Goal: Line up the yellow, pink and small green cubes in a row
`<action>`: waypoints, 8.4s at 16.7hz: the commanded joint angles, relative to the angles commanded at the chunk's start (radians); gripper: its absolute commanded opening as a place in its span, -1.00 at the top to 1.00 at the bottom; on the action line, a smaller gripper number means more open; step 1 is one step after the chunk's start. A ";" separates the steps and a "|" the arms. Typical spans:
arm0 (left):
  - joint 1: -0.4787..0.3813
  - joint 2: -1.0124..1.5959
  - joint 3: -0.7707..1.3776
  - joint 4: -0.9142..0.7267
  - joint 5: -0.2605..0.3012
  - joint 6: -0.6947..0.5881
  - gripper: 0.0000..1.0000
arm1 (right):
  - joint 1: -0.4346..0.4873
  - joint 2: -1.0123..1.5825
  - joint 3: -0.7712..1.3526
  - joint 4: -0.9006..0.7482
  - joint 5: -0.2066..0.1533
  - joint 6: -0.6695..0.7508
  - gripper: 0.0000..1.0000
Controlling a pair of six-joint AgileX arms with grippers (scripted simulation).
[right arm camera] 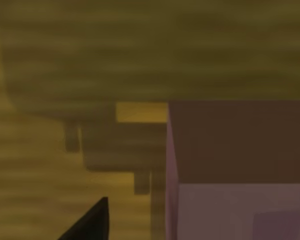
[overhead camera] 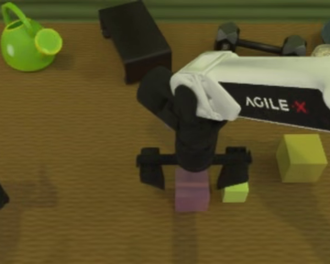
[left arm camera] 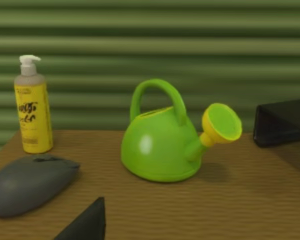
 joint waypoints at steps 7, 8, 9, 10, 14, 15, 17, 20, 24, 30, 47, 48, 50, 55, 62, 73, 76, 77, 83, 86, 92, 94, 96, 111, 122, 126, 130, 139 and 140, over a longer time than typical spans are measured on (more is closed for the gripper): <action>0.000 0.000 0.000 0.000 0.000 0.000 -1.00 | 0.007 -0.062 0.137 -0.202 -0.001 -0.001 -1.00; 0.000 0.000 0.000 0.000 0.000 0.000 -1.00 | 0.007 -0.062 0.137 -0.202 -0.001 -0.001 -1.00; 0.000 0.000 0.000 0.000 0.000 0.000 -1.00 | 0.007 -0.062 0.137 -0.202 -0.001 -0.001 -1.00; 0.000 0.000 0.000 0.000 0.000 0.000 -1.00 | 0.001 -0.059 0.135 -0.200 -0.001 -0.001 -1.00; 0.000 0.000 0.000 0.000 0.000 0.000 -1.00 | -0.070 -0.084 0.100 -0.187 -0.002 -0.073 -1.00; 0.000 0.000 0.000 0.000 0.000 0.000 -1.00 | -0.109 -0.098 0.079 -0.181 -0.003 -0.113 -1.00; 0.000 0.000 0.000 0.000 0.000 0.000 -1.00 | -0.206 -0.128 0.029 -0.168 -0.005 -0.217 -1.00; 0.000 0.000 0.000 0.000 0.000 0.000 -1.00 | -0.371 -0.178 -0.055 -0.146 -0.009 -0.393 -1.00; 0.000 0.000 0.000 0.000 0.000 0.000 -1.00 | -0.505 -0.229 -0.126 -0.122 -0.013 -0.529 -1.00; 0.000 0.000 0.000 0.000 0.000 0.000 -1.00 | -0.509 -0.223 -0.138 -0.106 -0.012 -0.534 -1.00; 0.000 0.000 0.000 0.000 0.000 0.000 -1.00 | -0.510 -0.104 -0.328 0.206 -0.012 -0.532 -0.55; 0.000 0.000 0.000 0.000 0.000 0.000 -1.00 | -0.510 -0.104 -0.328 0.206 -0.012 -0.532 -0.40; 0.000 0.000 0.000 0.000 0.000 0.000 -1.00 | -0.510 -0.104 -0.328 0.206 -0.012 -0.532 -0.10; 0.000 0.000 0.000 0.000 0.000 0.000 -1.00 | -0.510 -0.104 -0.328 0.206 -0.012 -0.532 0.66; 0.000 0.000 0.000 0.000 0.000 0.000 -1.00 | -0.510 -0.104 -0.328 0.206 -0.012 -0.532 1.00; 0.000 0.000 0.000 0.000 0.000 0.000 -1.00 | -0.502 -0.191 -0.212 -0.002 -0.013 -0.537 1.00; 0.000 0.000 0.000 0.000 0.000 0.000 -1.00 | -0.502 -0.222 -0.178 -0.052 -0.010 -0.537 1.00; 0.000 0.000 0.000 0.000 0.000 0.000 -1.00 | -0.502 -0.222 -0.178 -0.052 -0.010 -0.537 1.00; 0.000 0.000 0.000 0.000 0.000 0.000 -1.00 | -0.456 -0.169 -0.111 -0.086 -0.013 -0.484 1.00; 0.000 0.000 0.000 0.000 0.000 0.000 -1.00 | -0.353 -0.066 0.050 -0.164 -0.013 -0.380 1.00; 0.000 0.000 0.000 0.000 0.000 0.000 -1.00 | -0.081 0.184 0.512 -0.360 -0.009 -0.097 1.00; 0.000 0.000 0.000 0.000 0.000 0.000 -1.00 | 0.004 0.254 0.650 -0.418 -0.006 -0.007 1.00; 0.000 0.000 0.000 0.000 0.000 0.000 -1.00 | 0.075 0.309 0.758 -0.464 -0.003 0.069 1.00; 0.000 0.000 0.000 0.000 0.000 0.000 -1.00 | 0.147 0.353 0.676 -0.330 -0.005 0.142 1.00; 0.000 0.000 0.000 0.000 0.000 0.000 -1.00 | 0.147 0.355 0.566 -0.224 0.001 0.146 0.55; 0.000 0.000 0.000 0.000 0.000 0.000 -1.00 | 0.147 0.355 0.566 -0.224 0.001 0.146 -0.06; 0.000 0.000 0.000 0.000 0.000 0.000 -1.00 | 0.147 0.355 0.566 -0.224 0.001 0.146 -0.66; 0.000 0.000 0.000 0.000 0.000 0.000 -1.00 | 0.147 0.355 0.566 -0.224 0.001 0.146 -1.00; 0.000 0.000 0.000 0.000 0.000 0.000 -1.00 | 0.147 0.355 0.566 -0.224 0.001 0.146 -1.00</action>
